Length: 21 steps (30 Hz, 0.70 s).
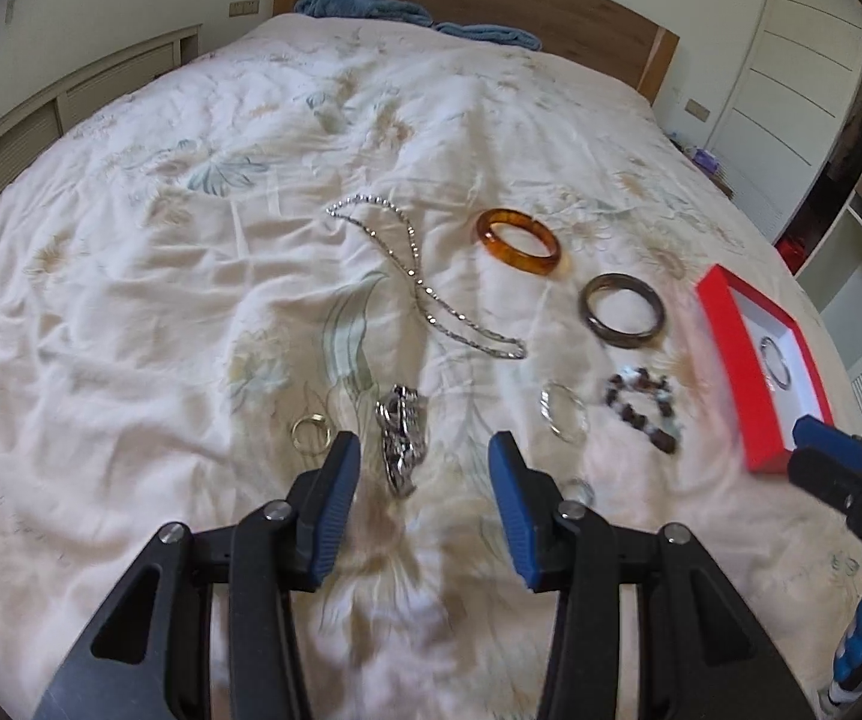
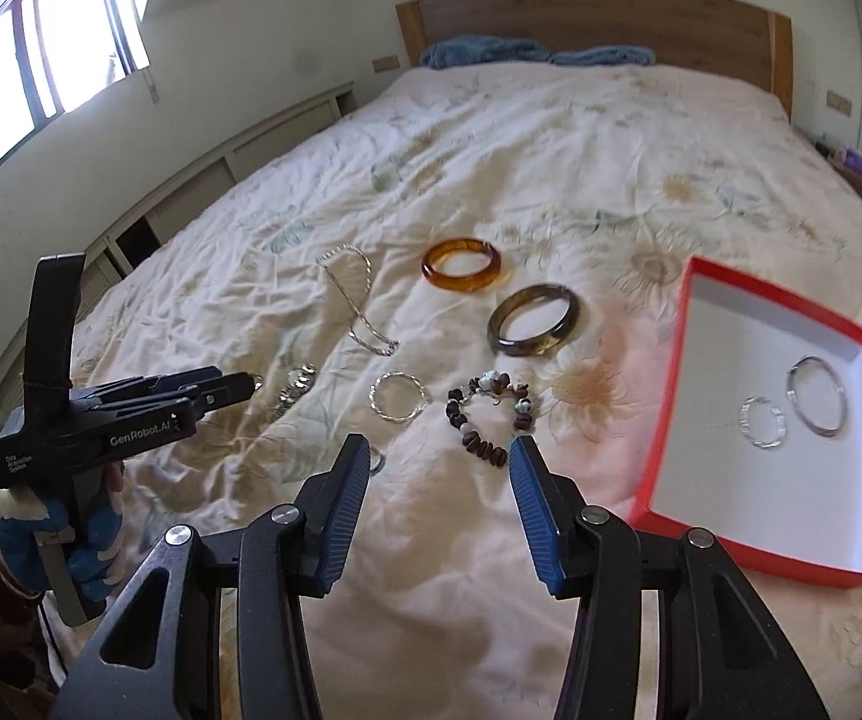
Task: Organize jewelry
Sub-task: 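Withdraw both tools from the box back toward the jewelry pile, then grasp the silver watch with the left tool while the right tool grasps the beaded bracelet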
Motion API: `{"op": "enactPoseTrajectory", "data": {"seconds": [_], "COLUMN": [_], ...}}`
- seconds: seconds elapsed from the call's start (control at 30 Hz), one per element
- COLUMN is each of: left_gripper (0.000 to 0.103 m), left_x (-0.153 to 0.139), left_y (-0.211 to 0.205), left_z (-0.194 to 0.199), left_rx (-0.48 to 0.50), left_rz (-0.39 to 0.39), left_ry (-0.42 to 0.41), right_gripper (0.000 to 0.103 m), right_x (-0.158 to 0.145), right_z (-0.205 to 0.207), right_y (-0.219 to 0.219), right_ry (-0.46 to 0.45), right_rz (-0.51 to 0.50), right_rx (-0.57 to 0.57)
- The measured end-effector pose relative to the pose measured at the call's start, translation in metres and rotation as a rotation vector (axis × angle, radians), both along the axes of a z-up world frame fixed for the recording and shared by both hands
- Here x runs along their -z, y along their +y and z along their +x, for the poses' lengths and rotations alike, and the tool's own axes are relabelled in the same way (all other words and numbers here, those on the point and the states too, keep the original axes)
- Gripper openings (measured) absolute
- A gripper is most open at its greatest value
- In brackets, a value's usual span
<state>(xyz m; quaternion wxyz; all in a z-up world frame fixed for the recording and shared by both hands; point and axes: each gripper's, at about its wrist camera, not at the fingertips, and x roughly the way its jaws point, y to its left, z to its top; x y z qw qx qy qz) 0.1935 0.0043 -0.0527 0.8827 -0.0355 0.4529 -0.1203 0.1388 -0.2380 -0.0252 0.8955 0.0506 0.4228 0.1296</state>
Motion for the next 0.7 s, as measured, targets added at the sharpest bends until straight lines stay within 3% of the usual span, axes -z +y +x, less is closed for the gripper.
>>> {"op": "enactPoseTrajectory", "data": {"seconds": [0.37,0.7], "left_gripper": [0.036,0.036], "left_x": [0.04,0.052], "left_y": [-0.005,-0.005], "left_z": [0.035,0.041], "left_rx": [-0.024,-0.028], "left_rz": [-0.003,-0.015], "left_ry": [0.046,0.06], "right_gripper": [0.048,0.034], "right_x": [0.039,0.067], "right_z": [0.04,0.07], "right_y": [0.007,0.013], "right_ry": [0.04,0.088], "right_rz": [0.01,0.011], "right_rx": [-0.016,-0.024]}}
